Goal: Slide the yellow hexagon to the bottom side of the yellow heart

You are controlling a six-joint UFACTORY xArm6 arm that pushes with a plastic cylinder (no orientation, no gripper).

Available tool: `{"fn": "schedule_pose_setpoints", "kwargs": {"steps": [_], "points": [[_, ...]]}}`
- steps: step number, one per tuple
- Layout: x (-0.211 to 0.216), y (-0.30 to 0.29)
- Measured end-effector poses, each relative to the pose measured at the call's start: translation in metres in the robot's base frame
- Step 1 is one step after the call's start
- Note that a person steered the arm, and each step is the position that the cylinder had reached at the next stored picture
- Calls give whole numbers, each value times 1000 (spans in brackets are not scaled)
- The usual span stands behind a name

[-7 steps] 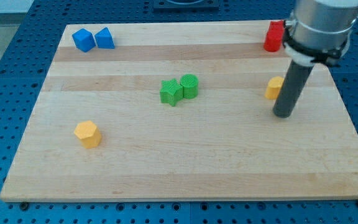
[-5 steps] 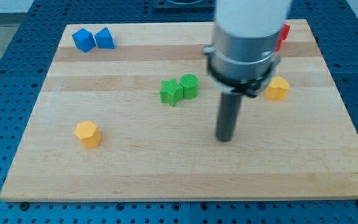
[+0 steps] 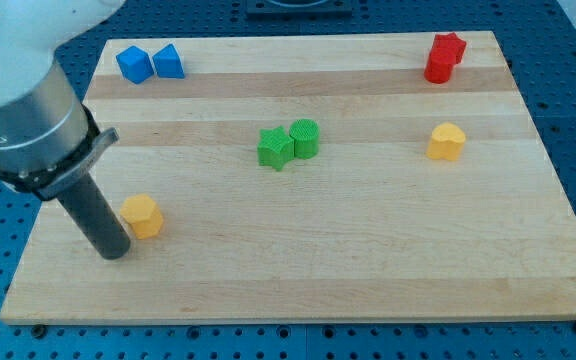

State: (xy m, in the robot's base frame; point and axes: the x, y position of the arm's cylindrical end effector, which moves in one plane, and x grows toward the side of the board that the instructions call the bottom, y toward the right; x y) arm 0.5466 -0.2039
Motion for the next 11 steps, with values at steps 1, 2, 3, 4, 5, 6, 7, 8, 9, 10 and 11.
{"fn": "schedule_pose_setpoints", "kwargs": {"steps": [1,2,3,4,5,6,7,8,9,10,11], "points": [[-21,0],[-33,9],[-47,28],[-62,49],[-72,75],[-72,107],[-77,141],[-88,179],[-89,218],[-89,260],[-89,300]]}}
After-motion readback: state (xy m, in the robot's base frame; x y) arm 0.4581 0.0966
